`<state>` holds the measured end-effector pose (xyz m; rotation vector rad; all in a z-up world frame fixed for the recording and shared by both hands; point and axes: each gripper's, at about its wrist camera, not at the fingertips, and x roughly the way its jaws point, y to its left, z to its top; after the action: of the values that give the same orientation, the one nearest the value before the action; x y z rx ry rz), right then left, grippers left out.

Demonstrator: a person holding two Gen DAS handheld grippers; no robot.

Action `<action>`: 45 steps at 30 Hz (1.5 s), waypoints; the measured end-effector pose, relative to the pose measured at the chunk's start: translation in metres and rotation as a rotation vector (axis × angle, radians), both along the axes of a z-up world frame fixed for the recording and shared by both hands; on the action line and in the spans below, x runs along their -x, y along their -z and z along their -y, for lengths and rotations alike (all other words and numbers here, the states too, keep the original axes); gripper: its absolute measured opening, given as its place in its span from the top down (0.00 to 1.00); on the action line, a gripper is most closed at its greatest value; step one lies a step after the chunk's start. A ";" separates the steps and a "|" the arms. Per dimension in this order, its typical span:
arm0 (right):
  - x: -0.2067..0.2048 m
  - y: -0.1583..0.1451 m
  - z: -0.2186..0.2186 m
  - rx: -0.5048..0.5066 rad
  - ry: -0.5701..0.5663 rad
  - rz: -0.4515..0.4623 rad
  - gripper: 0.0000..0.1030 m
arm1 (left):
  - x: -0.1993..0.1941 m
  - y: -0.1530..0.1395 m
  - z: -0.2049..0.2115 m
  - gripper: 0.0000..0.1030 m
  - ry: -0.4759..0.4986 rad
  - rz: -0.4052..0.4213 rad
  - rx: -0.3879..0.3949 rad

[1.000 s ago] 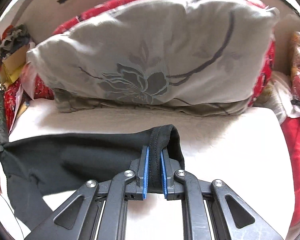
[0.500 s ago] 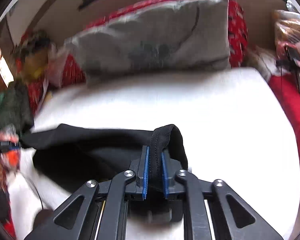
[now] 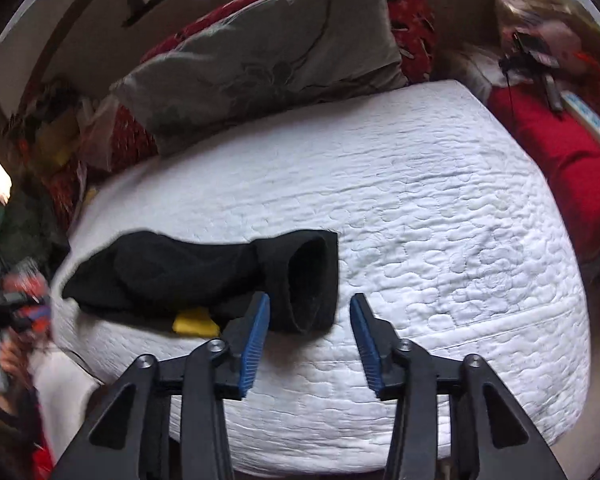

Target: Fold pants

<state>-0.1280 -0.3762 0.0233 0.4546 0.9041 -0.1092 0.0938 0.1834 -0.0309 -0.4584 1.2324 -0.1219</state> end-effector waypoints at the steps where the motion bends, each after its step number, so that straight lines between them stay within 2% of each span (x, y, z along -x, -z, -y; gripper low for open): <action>1: -0.002 -0.001 0.002 -0.042 0.016 -0.004 0.49 | -0.003 0.006 0.006 0.54 0.006 -0.016 0.009; 5: -0.022 0.009 -0.003 -0.286 0.040 -0.051 0.47 | -0.021 0.024 0.023 0.54 0.000 -0.087 0.031; 9: -0.054 0.036 -0.018 -0.487 0.072 -0.136 0.47 | -0.031 0.026 0.026 0.54 -0.018 -0.096 0.013; 14: -0.089 0.069 -0.021 -0.546 0.188 -0.222 0.47 | -0.046 0.028 0.028 0.54 -0.032 -0.116 -0.015; 17: -0.098 0.092 -0.015 -0.614 0.304 -0.291 0.47 | -0.052 0.032 0.032 0.54 -0.026 -0.131 -0.040; 19: -0.098 0.105 -0.010 -0.671 0.379 -0.290 0.47 | -0.057 0.036 0.036 0.62 -0.040 -0.142 -0.060; 20: -0.098 0.106 -0.009 -0.675 0.393 -0.279 0.53 | -0.060 0.037 0.036 0.73 -0.054 -0.146 -0.066; 21: -0.100 0.107 -0.008 -0.657 0.392 -0.272 0.71 | -0.064 0.037 0.038 0.83 -0.061 -0.150 -0.066; 22: -0.102 0.107 -0.008 -0.629 0.389 -0.271 0.85 | -0.067 0.035 0.038 0.88 -0.067 -0.160 -0.043; 23: -0.104 0.106 -0.008 -0.620 0.378 -0.266 0.97 | -0.072 0.030 0.036 0.95 -0.077 -0.169 0.007; 24: -0.108 0.100 -0.008 -0.625 0.365 -0.241 0.97 | -0.078 0.022 0.034 0.95 -0.092 -0.162 0.053; 26: -0.112 0.069 0.002 -0.629 0.325 -0.086 0.97 | -0.083 0.000 0.029 0.95 -0.113 -0.099 0.123; 27: -0.117 0.047 0.003 -0.598 0.268 0.028 0.97 | -0.084 -0.007 0.028 0.95 -0.113 -0.069 0.128; 29: -0.117 0.020 0.000 -0.476 0.193 0.131 0.97 | -0.083 -0.008 0.030 0.95 -0.101 -0.055 0.101; 30: -0.117 0.022 -0.002 -0.440 0.163 0.120 0.97 | -0.080 -0.004 0.031 0.95 -0.091 -0.067 0.090; 31: -0.116 0.031 -0.003 -0.450 0.143 0.089 0.97 | -0.076 0.004 0.034 0.95 -0.086 -0.088 0.076; 33: -0.107 0.060 -0.008 -0.447 0.133 -0.005 0.97 | -0.074 0.022 0.034 0.95 -0.083 -0.133 0.064; 36: -0.089 0.095 -0.014 -0.450 0.117 -0.080 0.97 | -0.064 0.035 0.030 0.95 -0.106 -0.174 0.099; 38: -0.079 0.102 -0.013 -0.464 0.125 -0.092 0.97 | -0.058 0.038 0.024 0.95 -0.117 -0.179 0.135; 41: -0.064 0.103 -0.014 -0.508 0.123 -0.042 0.97 | -0.056 0.035 0.019 0.95 -0.117 -0.166 0.125; 45: -0.059 0.110 -0.015 -0.478 0.100 -0.090 0.97 | -0.059 0.048 0.009 0.95 -0.125 -0.200 0.130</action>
<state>-0.0687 -0.3610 -0.0862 0.9461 0.9970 -0.0022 0.1532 0.1741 -0.0788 -0.6716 1.3928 -0.0501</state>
